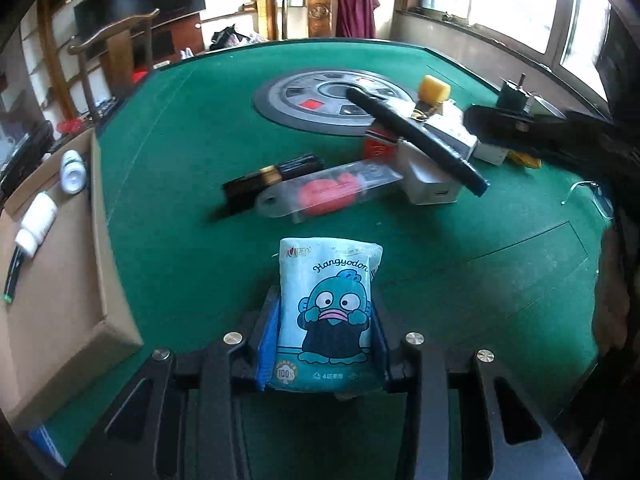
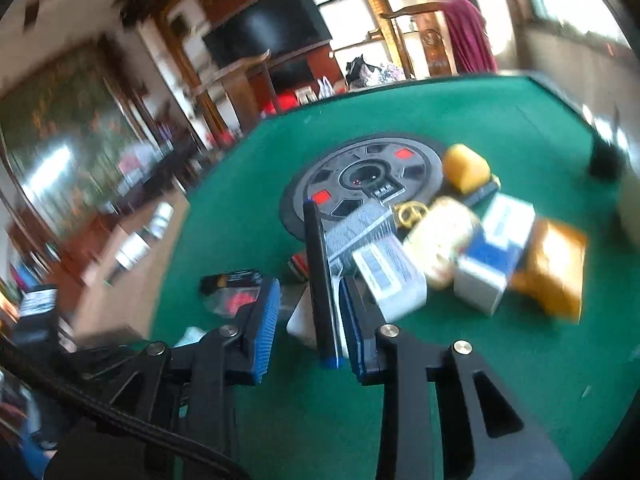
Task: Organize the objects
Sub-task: 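Grasp blue Hangyodon diaper pack with left tool while right tool grasps blue-capped black marker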
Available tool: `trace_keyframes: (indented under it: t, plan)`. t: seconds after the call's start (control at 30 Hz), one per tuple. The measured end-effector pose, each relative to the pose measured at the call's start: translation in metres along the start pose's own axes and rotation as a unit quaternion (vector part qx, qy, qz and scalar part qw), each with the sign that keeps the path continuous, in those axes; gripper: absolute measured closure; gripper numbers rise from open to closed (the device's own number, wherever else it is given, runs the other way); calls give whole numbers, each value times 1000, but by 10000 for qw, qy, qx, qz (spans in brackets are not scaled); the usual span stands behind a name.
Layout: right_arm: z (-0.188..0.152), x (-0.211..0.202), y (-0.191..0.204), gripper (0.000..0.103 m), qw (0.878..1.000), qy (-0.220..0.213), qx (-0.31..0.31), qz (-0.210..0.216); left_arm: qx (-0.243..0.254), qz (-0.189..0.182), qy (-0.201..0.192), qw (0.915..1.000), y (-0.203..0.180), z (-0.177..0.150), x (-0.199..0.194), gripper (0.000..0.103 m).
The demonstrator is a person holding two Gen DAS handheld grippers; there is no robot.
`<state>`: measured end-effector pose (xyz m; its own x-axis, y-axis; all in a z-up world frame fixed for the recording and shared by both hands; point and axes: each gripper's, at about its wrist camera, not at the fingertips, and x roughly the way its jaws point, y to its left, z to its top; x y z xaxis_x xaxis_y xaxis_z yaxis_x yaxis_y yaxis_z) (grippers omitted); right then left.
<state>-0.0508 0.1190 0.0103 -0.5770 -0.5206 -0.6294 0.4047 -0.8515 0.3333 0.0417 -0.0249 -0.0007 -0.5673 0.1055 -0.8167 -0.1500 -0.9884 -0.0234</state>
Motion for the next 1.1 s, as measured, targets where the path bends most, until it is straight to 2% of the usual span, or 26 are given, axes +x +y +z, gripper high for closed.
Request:
trace_keyframes:
  t: [0.07, 0.17, 0.23, 0.27, 0.37, 0.63, 0.77, 1.1]
  plan:
    - [10, 14, 5, 75, 9995, 163, -161, -227, 14, -6, -29, 10000, 0, 0, 1, 68]
    - [12, 38, 4, 75, 9976, 584, -334, -172, 33, -11, -55, 10000, 0, -1, 1, 67]
    - [9, 48, 3, 75, 9959, 759, -377, -309, 59, -14, -66, 10000, -1, 1, 3, 67]
    - [8, 47, 3, 75, 9959, 685, -454, -371, 69, -19, -73, 9999, 0, 1, 3, 67]
    - [4, 47, 0, 91, 9958, 674, -472, -398, 101, 2, -89, 9999, 0, 1, 3, 66]
    - [-1, 33, -1, 91, 9985, 488, -213, -103, 86, 57, -80, 9999, -4, 4, 6, 60]
    - [-1, 25, 5, 91, 9994, 291, -195, -6, -7, -25, -136, 9999, -3, 3, 3, 69]
    - [-2, 22, 10, 91, 9996, 196, -149, 124, -201, -209, -216, 9993, -5, 4, -4, 69]
